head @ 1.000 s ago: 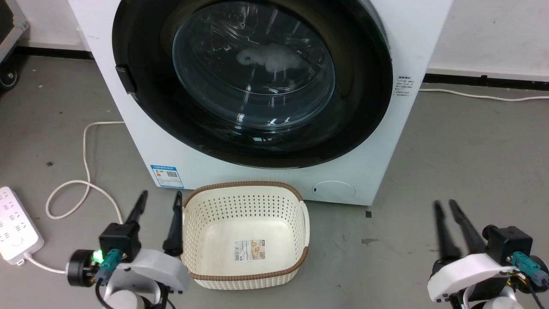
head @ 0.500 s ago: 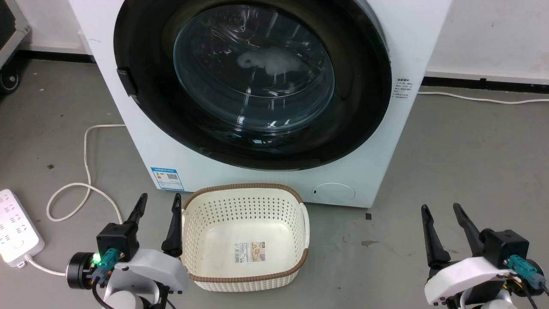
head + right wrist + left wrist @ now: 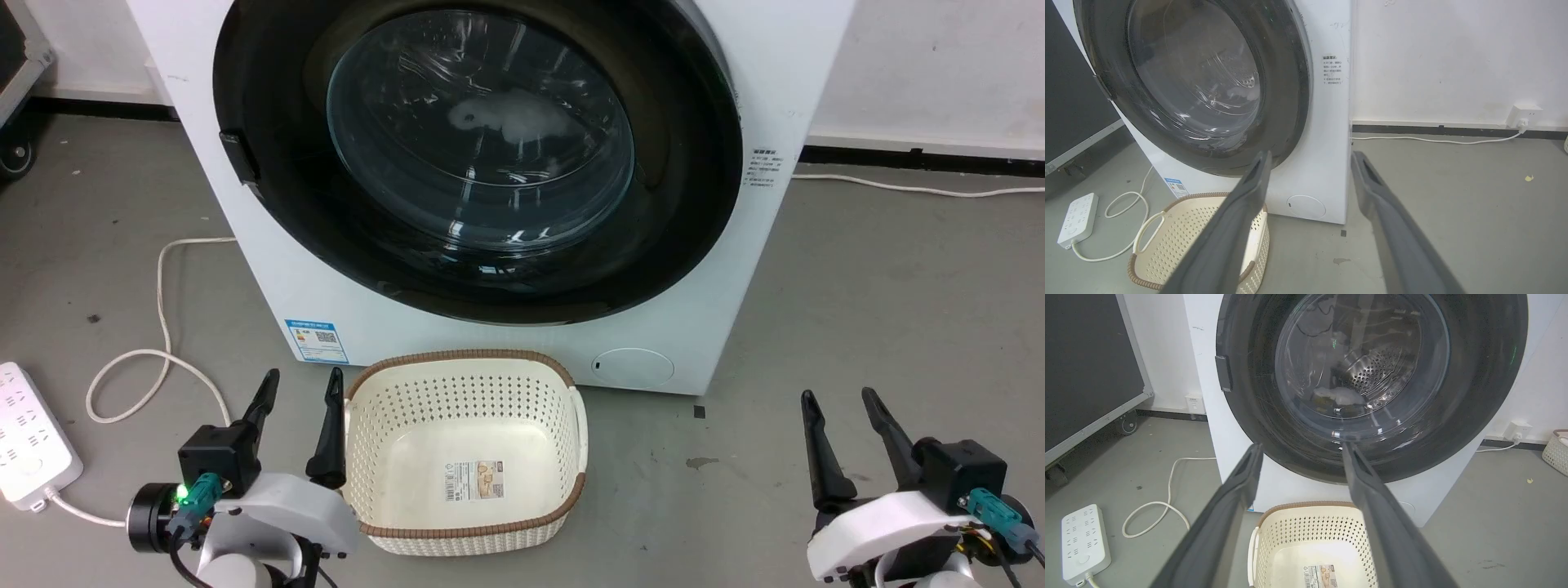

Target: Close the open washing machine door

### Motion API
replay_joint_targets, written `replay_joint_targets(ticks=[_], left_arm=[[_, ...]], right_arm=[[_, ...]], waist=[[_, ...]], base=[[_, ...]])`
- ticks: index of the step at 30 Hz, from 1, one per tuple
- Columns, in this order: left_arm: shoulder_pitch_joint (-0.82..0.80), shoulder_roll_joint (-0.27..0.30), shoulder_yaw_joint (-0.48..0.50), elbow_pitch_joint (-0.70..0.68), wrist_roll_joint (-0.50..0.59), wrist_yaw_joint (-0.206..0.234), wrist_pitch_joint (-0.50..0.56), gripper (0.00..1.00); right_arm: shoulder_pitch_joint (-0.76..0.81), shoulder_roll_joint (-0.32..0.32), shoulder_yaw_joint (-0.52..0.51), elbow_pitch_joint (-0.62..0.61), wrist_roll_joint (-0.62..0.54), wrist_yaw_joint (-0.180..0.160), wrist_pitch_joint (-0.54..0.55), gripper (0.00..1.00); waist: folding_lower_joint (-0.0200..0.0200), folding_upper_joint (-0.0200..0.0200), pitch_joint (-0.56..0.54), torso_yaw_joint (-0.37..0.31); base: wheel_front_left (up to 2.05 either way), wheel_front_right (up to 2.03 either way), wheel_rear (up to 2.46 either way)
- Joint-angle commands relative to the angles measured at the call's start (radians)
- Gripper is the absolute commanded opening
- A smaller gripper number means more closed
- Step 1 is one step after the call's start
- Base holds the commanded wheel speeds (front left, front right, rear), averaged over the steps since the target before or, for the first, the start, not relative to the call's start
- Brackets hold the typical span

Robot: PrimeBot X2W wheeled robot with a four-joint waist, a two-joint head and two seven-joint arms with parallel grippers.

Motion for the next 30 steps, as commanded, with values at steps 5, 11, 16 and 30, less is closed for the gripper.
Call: replay_joint_targets(ticks=[5,11,16,30], left_arm=[[0.000,0.000,0.000,0.002,-0.006,0.004,0.000,0.00],[0.004,-0.003,0.001,-0.004,-0.001,0.005,0.004,0.00],[0.010,-0.006,0.003,-0.014,0.008,0.006,0.011,0.00],[0.028,-0.017,0.010,-0.043,0.034,0.009,0.032,0.00]], right_arm=[[-0.001,0.000,0.002,0.000,0.000,0.000,0.001,0.00],[0.001,0.000,0.002,-0.006,-0.003,0.000,0.006,0.00],[0.005,0.000,0.004,-0.017,-0.008,0.000,0.014,0.00],[0.018,0.000,0.010,-0.047,-0.024,0.000,0.036,0.00]], waist=[[0.0000,0.0000,-0.001,0.000],[0.0000,0.0000,-0.001,0.002],[0.0000,0.0000,-0.002,0.004],[0.0000,0.0000,-0.005,0.012]], base=[[0.00,0.00,0.00],[0.00,0.00,0.00],[0.00,0.00,0.00],[0.00,0.00,0.00]])
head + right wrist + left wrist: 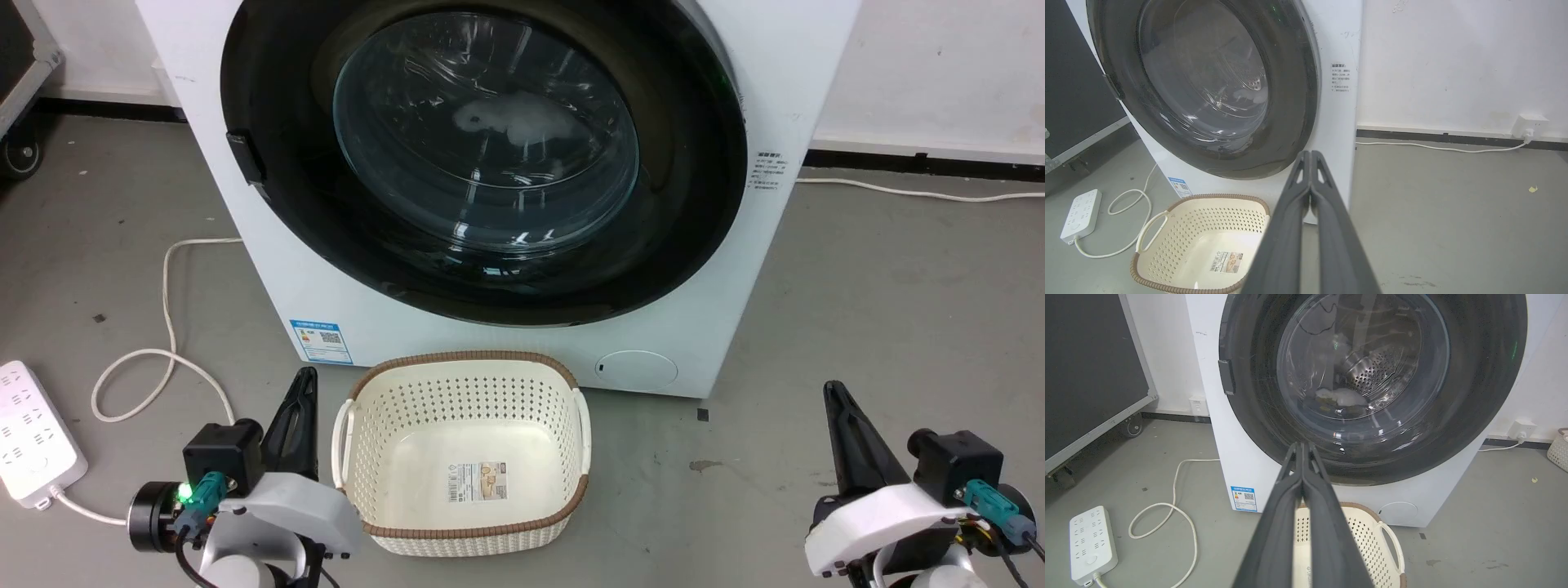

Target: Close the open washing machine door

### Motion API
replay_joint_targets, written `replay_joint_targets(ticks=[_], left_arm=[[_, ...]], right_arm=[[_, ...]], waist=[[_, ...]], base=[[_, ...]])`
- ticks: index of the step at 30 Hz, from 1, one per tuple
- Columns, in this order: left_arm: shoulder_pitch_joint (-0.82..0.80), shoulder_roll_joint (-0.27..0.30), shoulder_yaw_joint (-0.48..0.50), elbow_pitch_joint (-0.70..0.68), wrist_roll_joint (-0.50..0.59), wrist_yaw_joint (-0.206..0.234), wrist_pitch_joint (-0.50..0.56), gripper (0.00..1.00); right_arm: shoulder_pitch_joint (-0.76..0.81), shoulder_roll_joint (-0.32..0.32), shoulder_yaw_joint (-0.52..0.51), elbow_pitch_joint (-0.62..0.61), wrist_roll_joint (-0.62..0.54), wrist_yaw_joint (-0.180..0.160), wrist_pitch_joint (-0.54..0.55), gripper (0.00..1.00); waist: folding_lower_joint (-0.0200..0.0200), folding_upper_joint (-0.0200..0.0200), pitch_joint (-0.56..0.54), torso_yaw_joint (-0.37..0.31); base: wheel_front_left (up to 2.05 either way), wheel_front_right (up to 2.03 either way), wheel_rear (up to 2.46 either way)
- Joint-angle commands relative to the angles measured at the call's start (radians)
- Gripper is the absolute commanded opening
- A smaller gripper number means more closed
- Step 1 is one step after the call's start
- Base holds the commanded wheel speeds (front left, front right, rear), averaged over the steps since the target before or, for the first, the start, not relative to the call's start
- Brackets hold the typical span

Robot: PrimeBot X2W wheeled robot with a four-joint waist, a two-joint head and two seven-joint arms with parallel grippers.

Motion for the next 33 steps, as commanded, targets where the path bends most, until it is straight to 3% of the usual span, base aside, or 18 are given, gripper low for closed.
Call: replay_joint_targets(ticks=[1,33], left_arm=[[0.017,-0.006,0.004,-0.009,0.009,0.005,0.008,0.00],[0.058,-0.030,0.018,-0.075,0.067,0.013,0.054,0.00]], right_arm=[[0.019,0.000,0.002,-0.011,-0.009,0.000,0.008,0.00],[0.045,-0.001,0.016,-0.078,-0.044,0.000,0.057,0.00]], waist=[[0.0000,0.0000,0.000,0.001],[0.0000,0.0000,-0.006,0.018]], base=[[0.00,0.00,0.00],[0.00,0.00,0.00]])
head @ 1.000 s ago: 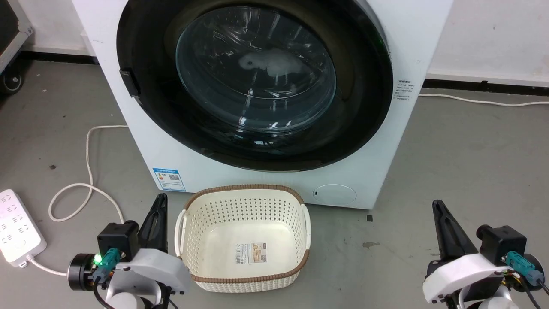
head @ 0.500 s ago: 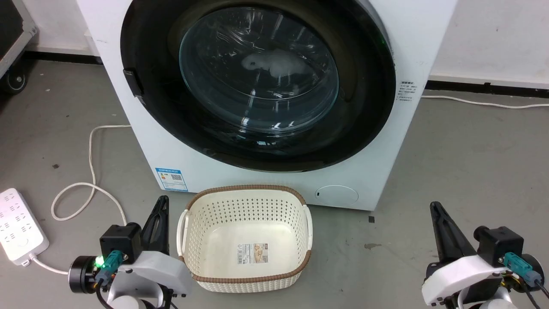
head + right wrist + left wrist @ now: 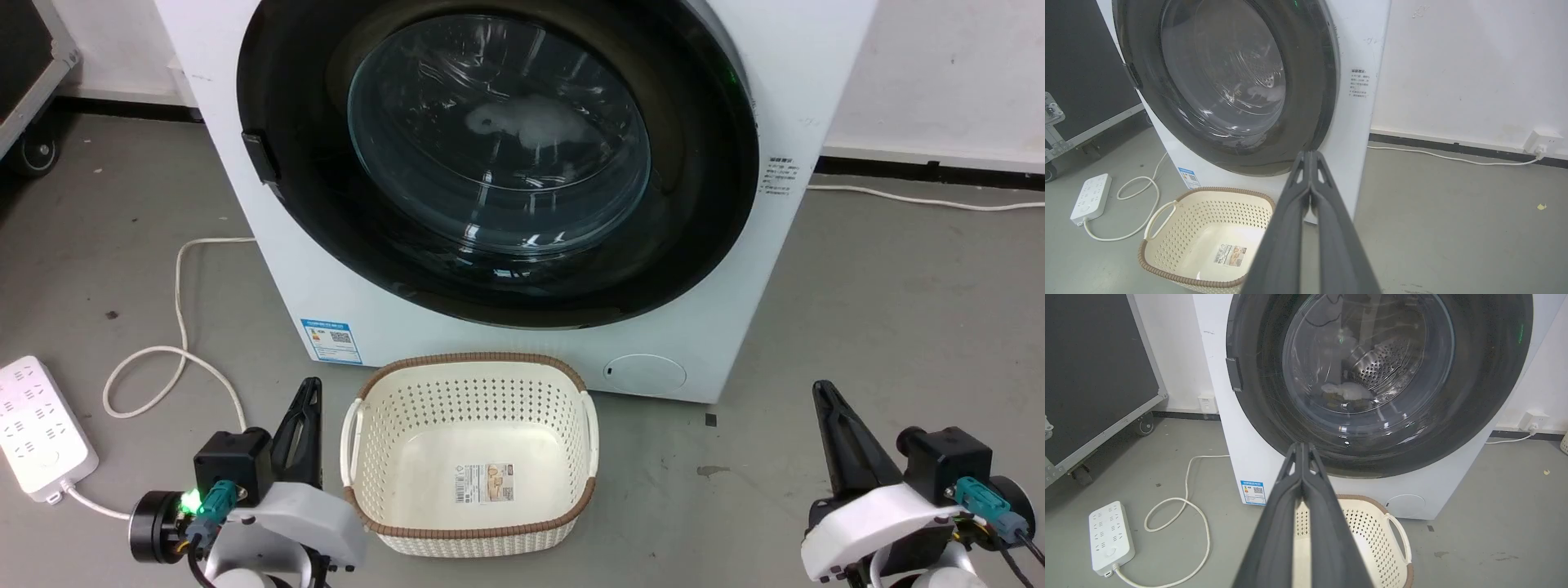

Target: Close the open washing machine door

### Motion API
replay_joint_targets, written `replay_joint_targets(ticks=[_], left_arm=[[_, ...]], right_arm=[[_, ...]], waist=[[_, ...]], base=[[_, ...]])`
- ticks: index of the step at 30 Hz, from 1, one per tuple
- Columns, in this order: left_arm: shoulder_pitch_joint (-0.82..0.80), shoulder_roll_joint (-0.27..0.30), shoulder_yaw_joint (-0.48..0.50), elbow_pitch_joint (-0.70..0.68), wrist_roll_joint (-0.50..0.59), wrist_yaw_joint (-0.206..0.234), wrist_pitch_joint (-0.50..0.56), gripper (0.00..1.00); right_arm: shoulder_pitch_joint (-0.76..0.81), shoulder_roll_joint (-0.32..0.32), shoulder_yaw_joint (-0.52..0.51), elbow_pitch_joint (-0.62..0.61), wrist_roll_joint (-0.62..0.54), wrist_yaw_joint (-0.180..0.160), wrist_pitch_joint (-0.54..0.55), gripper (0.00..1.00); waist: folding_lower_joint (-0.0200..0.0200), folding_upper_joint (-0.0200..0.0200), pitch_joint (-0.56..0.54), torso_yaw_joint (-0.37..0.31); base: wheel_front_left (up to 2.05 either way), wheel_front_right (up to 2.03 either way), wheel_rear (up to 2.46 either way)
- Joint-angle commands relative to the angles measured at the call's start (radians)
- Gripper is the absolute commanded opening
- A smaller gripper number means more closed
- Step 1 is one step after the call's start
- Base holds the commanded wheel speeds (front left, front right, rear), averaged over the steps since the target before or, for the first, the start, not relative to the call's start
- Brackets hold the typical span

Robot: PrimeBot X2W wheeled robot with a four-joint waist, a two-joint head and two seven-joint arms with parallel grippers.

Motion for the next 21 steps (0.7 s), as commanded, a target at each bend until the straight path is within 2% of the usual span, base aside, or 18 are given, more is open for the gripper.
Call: replay_joint_targets(ticks=[1,21], left_arm=[[0.017,-0.006,0.003,-0.009,0.007,0.004,0.002,0.00],[0.041,-0.020,0.011,-0.049,0.042,0.009,0.030,0.00]], right_arm=[[0.025,-0.001,0.001,-0.010,-0.007,0.000,0.005,0.00],[0.041,-0.001,0.009,-0.051,-0.028,0.000,0.035,0.00]], waist=[[0.0000,0.0000,0.000,0.000],[0.0000,0.0000,-0.004,0.011]], base=[[0.00,0.00,0.00],[0.00,0.00,0.00]])
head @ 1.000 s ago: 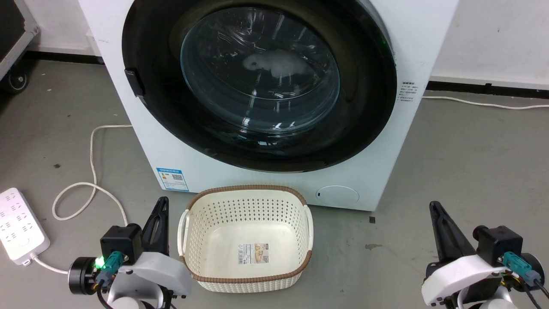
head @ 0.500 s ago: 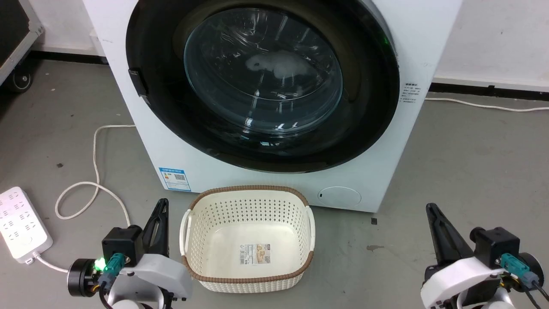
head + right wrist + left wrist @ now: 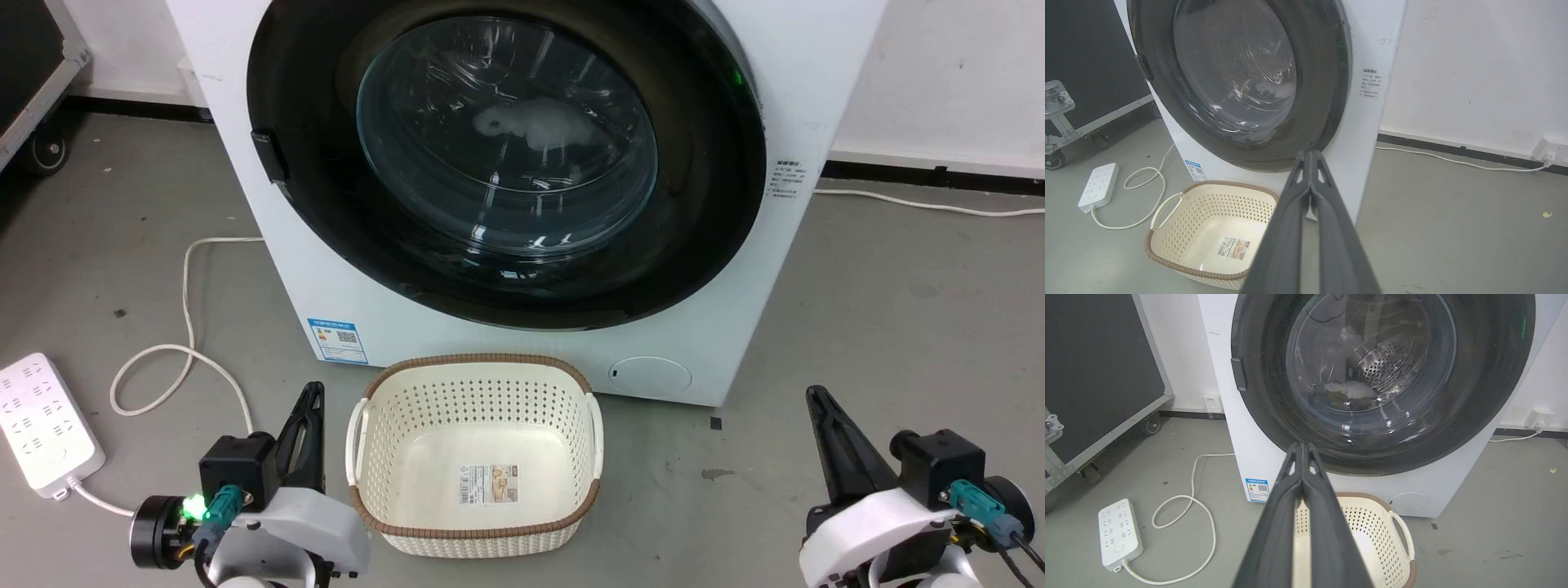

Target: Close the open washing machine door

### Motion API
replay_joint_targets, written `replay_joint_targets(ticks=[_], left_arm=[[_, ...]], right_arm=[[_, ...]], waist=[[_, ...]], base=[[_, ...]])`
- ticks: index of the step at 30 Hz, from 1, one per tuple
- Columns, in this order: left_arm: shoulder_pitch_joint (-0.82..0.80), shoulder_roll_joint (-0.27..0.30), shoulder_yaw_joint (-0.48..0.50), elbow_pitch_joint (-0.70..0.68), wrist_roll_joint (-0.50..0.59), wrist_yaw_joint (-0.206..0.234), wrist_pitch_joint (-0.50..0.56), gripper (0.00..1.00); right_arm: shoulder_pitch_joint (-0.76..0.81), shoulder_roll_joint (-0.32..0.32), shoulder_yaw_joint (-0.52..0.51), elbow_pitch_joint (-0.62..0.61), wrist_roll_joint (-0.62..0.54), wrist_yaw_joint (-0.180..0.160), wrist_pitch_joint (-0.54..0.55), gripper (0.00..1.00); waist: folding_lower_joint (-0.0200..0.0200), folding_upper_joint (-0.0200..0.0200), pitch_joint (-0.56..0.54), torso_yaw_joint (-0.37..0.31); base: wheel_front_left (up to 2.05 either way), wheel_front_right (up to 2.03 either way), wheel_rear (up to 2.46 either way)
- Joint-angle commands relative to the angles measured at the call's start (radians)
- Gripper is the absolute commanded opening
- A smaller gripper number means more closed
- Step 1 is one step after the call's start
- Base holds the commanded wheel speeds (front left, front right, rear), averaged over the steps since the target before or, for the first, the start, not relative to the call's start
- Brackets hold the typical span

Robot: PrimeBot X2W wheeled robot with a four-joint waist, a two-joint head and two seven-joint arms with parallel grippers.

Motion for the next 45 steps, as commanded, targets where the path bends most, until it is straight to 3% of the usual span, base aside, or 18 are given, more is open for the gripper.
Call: replay_joint_targets(ticks=[1,45], left_arm=[[0.018,-0.003,0.002,-0.009,0.012,0.008,0.004,0.00],[0.076,-0.037,0.022,-0.102,0.095,0.019,0.070,0.00]], right_arm=[[0.021,-0.001,0.002,-0.012,-0.011,0.000,0.004,0.00],[0.059,-0.001,0.021,-0.107,-0.060,-0.001,0.074,0.00]], waist=[[0.0000,0.0000,0.000,0.001],[-0.0001,0.0000,-0.009,0.025]], base=[[0.00,0.00,0.00],[0.00,0.00,0.00]])
